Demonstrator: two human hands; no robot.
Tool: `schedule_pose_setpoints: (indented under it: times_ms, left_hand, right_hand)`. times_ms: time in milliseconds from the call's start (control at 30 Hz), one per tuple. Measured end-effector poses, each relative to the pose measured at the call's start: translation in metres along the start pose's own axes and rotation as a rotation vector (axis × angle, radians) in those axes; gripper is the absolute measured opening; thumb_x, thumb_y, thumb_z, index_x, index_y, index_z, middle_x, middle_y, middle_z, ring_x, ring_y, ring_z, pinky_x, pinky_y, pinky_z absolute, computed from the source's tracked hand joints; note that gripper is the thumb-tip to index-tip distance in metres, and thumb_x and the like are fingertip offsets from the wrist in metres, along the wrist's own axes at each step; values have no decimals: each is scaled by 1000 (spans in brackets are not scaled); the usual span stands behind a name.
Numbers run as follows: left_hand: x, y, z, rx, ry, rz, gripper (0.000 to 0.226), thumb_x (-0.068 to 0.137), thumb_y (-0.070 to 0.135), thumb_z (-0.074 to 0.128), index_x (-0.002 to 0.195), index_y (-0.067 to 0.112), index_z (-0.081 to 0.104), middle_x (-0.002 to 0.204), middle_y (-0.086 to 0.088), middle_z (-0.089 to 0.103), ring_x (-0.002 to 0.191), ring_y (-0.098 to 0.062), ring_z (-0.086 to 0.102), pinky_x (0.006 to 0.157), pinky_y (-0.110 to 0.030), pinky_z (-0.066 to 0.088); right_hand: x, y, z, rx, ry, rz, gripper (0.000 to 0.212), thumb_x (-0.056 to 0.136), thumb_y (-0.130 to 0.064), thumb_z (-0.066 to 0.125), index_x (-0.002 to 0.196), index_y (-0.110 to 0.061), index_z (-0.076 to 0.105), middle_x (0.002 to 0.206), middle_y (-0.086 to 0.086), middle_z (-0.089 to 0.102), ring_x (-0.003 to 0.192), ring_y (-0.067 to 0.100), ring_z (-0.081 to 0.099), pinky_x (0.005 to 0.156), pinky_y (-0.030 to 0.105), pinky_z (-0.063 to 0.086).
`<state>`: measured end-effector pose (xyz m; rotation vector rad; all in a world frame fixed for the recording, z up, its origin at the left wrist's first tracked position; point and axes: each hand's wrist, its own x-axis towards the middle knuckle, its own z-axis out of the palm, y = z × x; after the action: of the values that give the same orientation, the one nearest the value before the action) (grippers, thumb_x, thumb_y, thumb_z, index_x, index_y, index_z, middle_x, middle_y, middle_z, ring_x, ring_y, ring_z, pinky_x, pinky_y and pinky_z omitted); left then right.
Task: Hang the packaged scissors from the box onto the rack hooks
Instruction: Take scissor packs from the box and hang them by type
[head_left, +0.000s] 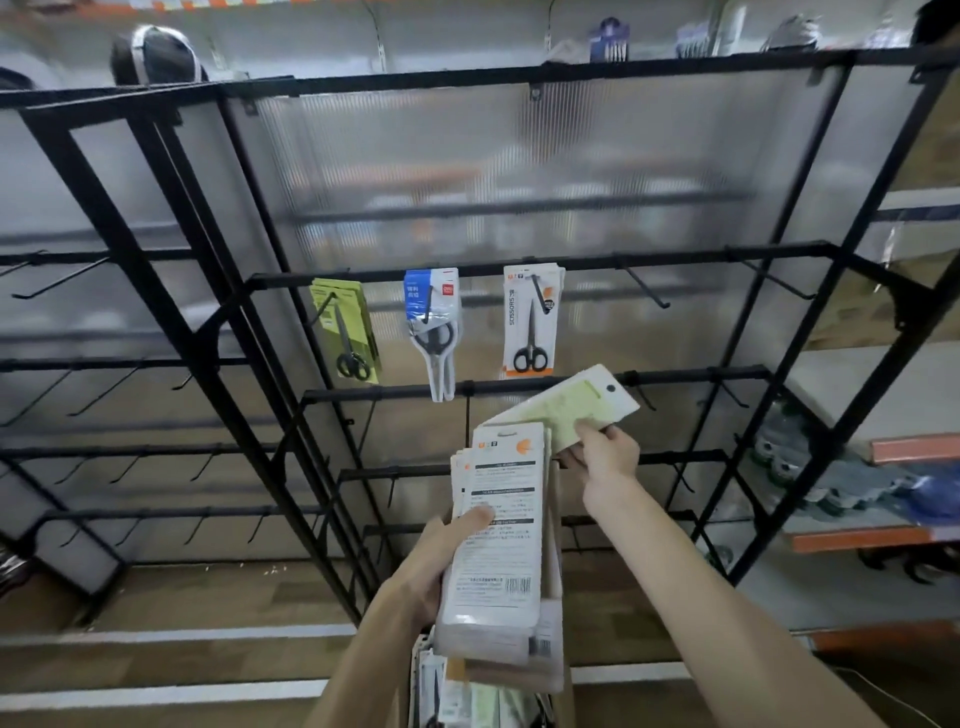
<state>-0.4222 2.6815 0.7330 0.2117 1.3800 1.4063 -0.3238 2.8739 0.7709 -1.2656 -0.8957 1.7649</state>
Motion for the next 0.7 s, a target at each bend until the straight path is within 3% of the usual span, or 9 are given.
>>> schedule_pose_setpoints:
  times_ms: [133,200,267,367,467,533,600,700]
  left_hand:
    - [2,3,-26,-148,28,-35,104,56,32,96,141,-1,46,121,-24,71,103,-37,73,75,-43,60]
    - [-2,9,-36,-189,39,-32,91,69,30,93,140,-2,47,120,-25,70,102,-37,73,74,-44,61]
    - [-4,19,-41,-166,51,-6,58,85,25,79,130,-5,58,112,-24,73,94,-36,75,72,-43,61]
    - [-2,34,-39,-113,118,83,41,90,16,74,123,-3,61,104,-20,76,91,-34,76,69,-41,61]
    - [4,45,-23,-80,143,178,55,82,12,83,129,5,55,106,-17,77,92,-35,76,74,-48,63]
    - [4,50,-11,-53,104,236,64,75,17,89,129,12,55,108,-17,76,94,-36,76,82,-56,61]
    - [0,53,-4,30,70,295,77,61,28,94,126,16,54,110,-16,75,95,-36,75,85,-60,59]
    - [-4,48,-7,67,4,305,72,68,22,93,127,15,51,111,-17,74,96,-38,74,88,-62,57]
  right_hand:
    - [8,-22,3,152,165,-99,15,99,-10,57,114,-8,61,112,12,68,97,25,70,61,26,59]
    - [1,-34,0,121,223,-198,11,99,-10,57,109,-7,57,111,11,66,98,25,69,64,25,58]
    - [-18,-42,-3,-72,219,-368,7,97,-11,56,102,-6,54,100,4,64,96,22,68,64,22,56]
    - [-57,-46,-3,-540,49,-693,3,97,-13,58,98,-11,55,88,-8,60,85,9,65,57,18,52]
    - [-91,-29,18,-805,-309,-734,17,90,-22,67,79,-23,54,74,-13,56,68,0,51,58,14,40]
    - [-96,-9,33,-978,-415,-718,24,81,-46,70,72,-30,54,77,-11,55,84,7,49,73,22,39]
    - [-91,3,41,-1112,-412,-715,34,80,-64,62,79,-30,65,100,-7,54,110,12,39,92,31,35]
    - [-91,1,42,-1080,-399,-688,31,92,-45,64,111,-21,66,125,-5,45,127,20,33,108,39,30]
